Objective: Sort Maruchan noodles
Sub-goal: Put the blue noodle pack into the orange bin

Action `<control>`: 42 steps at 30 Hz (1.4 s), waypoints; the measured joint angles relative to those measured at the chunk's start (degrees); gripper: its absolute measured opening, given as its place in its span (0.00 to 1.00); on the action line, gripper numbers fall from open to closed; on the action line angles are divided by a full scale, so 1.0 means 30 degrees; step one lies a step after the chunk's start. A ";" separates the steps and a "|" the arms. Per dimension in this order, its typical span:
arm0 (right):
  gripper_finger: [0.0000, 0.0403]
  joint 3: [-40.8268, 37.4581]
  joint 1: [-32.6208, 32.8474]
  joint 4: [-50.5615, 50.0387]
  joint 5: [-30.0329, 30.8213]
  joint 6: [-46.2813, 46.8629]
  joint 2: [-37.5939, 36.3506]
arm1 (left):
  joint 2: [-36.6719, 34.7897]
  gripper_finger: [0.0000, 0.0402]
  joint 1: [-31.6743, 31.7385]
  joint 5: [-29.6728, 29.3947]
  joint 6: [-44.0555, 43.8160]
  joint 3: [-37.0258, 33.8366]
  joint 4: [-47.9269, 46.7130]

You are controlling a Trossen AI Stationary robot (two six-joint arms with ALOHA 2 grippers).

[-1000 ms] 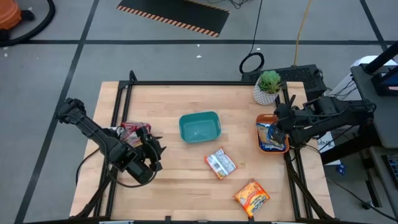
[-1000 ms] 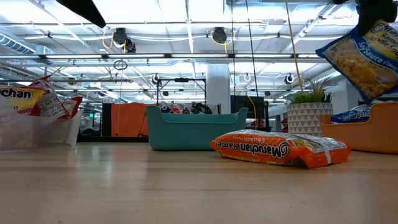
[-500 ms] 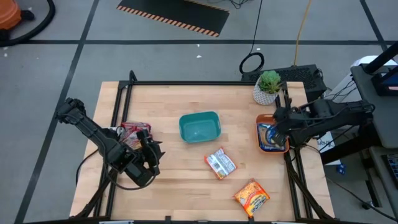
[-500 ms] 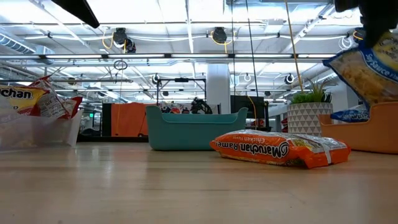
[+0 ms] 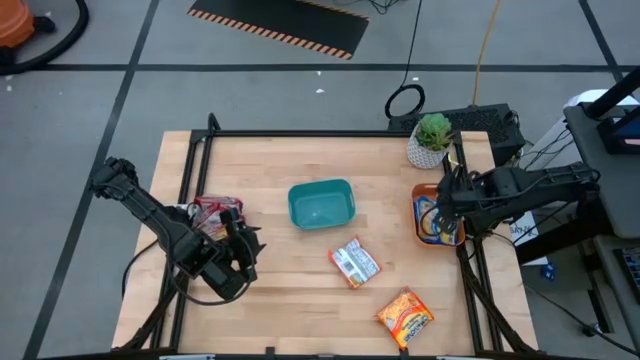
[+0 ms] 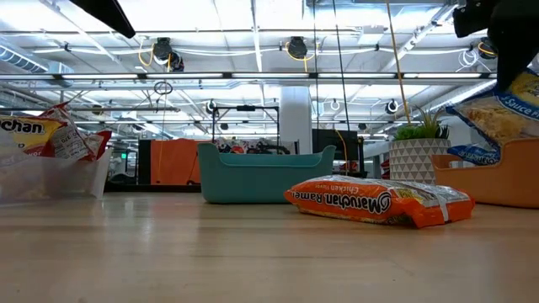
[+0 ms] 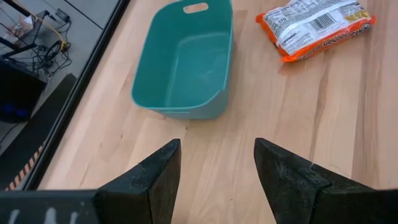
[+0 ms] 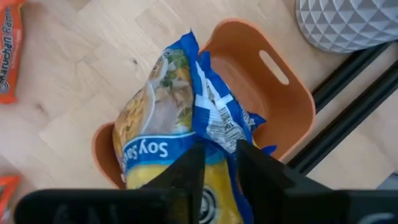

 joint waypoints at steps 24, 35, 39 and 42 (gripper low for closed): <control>0.26 0.0315 -0.0370 0.0008 0.1492 0.4494 0.0007 | 0.0000 0.52 0.0330 -0.0867 0.0125 0.0000 0.0473; 0.53 0.0313 -0.1092 0.0952 0.1120 0.3871 0.0000 | 0.0000 0.52 0.0482 -0.0762 0.1421 0.0000 0.1478; 0.54 0.0181 -0.0748 0.2373 -0.2194 0.4482 0.0332 | 0.0000 0.52 0.0430 -0.0372 0.1421 0.0000 0.1464; 0.49 0.0024 -0.0401 0.1478 -0.3519 0.5247 0.1015 | 0.0000 0.52 0.0408 0.0012 0.1379 0.0002 0.1455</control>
